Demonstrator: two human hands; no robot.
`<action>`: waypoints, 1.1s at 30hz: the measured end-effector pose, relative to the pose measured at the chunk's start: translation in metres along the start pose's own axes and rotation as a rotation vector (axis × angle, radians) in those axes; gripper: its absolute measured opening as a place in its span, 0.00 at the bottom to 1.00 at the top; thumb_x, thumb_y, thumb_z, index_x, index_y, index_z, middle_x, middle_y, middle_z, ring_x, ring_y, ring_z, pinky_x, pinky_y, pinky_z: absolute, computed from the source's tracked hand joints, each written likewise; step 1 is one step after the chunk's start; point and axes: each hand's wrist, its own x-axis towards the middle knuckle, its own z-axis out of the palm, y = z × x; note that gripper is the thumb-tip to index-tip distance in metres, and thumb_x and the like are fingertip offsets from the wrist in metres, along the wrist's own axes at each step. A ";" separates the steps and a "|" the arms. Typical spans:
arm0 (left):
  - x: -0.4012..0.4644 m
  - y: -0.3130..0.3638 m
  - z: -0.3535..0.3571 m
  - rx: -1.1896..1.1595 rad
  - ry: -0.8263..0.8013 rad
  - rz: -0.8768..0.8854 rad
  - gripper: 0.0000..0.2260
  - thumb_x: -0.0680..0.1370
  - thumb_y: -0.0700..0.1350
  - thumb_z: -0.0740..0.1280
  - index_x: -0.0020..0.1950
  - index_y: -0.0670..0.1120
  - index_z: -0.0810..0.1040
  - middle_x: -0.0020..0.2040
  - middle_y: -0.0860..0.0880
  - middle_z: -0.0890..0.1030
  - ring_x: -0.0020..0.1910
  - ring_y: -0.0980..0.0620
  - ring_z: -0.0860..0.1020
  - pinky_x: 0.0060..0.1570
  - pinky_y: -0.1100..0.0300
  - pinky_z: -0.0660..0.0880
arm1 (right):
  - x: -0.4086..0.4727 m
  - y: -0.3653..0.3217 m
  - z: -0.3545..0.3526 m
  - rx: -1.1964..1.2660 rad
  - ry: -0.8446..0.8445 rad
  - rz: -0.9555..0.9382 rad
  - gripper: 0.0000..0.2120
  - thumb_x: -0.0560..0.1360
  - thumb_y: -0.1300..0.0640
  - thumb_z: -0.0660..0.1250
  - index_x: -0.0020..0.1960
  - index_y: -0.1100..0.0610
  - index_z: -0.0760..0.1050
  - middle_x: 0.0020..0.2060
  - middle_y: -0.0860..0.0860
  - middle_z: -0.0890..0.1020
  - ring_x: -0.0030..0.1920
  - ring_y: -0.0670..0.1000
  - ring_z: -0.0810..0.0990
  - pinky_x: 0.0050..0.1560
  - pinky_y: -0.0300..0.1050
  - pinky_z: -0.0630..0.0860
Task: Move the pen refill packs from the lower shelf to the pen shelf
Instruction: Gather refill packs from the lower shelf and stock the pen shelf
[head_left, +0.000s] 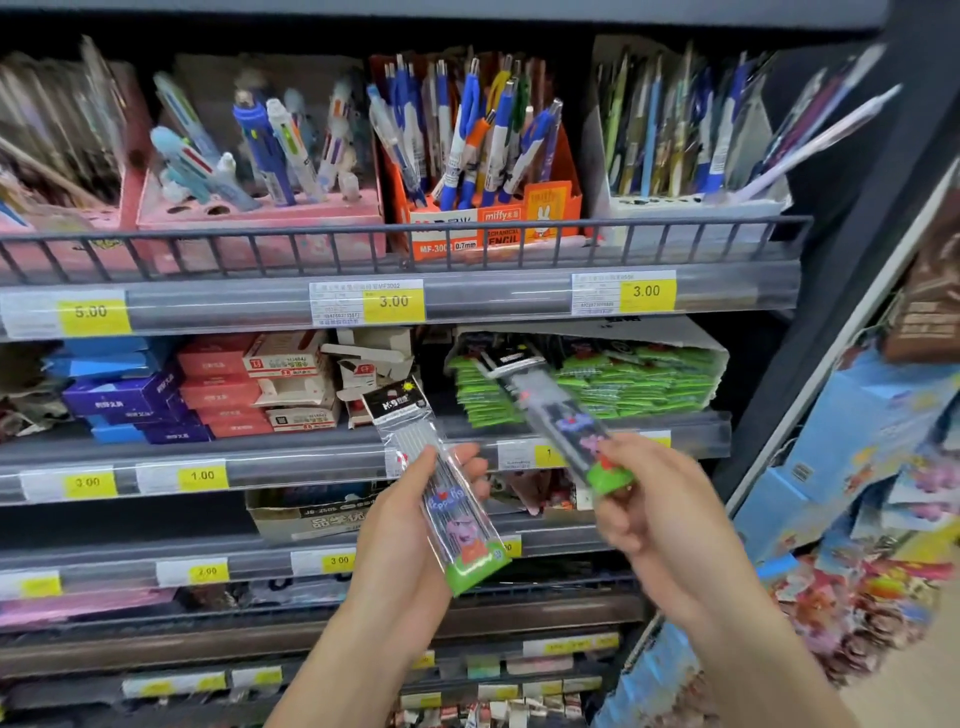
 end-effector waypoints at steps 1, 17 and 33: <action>0.000 0.001 0.000 -0.008 0.005 -0.005 0.18 0.86 0.53 0.62 0.59 0.43 0.88 0.57 0.45 0.89 0.51 0.51 0.87 0.56 0.53 0.78 | 0.008 -0.006 -0.005 -0.015 0.053 -0.017 0.07 0.81 0.59 0.65 0.47 0.61 0.76 0.27 0.50 0.71 0.24 0.47 0.64 0.19 0.37 0.57; 0.001 0.001 0.006 -0.068 -0.026 -0.043 0.18 0.85 0.52 0.63 0.54 0.42 0.89 0.52 0.44 0.89 0.50 0.48 0.84 0.58 0.51 0.77 | 0.066 -0.040 0.003 -0.239 0.121 0.001 0.16 0.75 0.61 0.65 0.36 0.51 0.61 0.24 0.46 0.60 0.22 0.47 0.58 0.19 0.37 0.54; 0.006 0.002 0.011 -0.047 -0.035 -0.042 0.18 0.86 0.52 0.63 0.51 0.45 0.90 0.54 0.45 0.89 0.46 0.51 0.87 0.52 0.54 0.79 | 0.058 -0.043 -0.013 -0.162 0.182 -0.077 0.10 0.75 0.60 0.68 0.37 0.55 0.70 0.23 0.47 0.63 0.22 0.46 0.61 0.18 0.37 0.56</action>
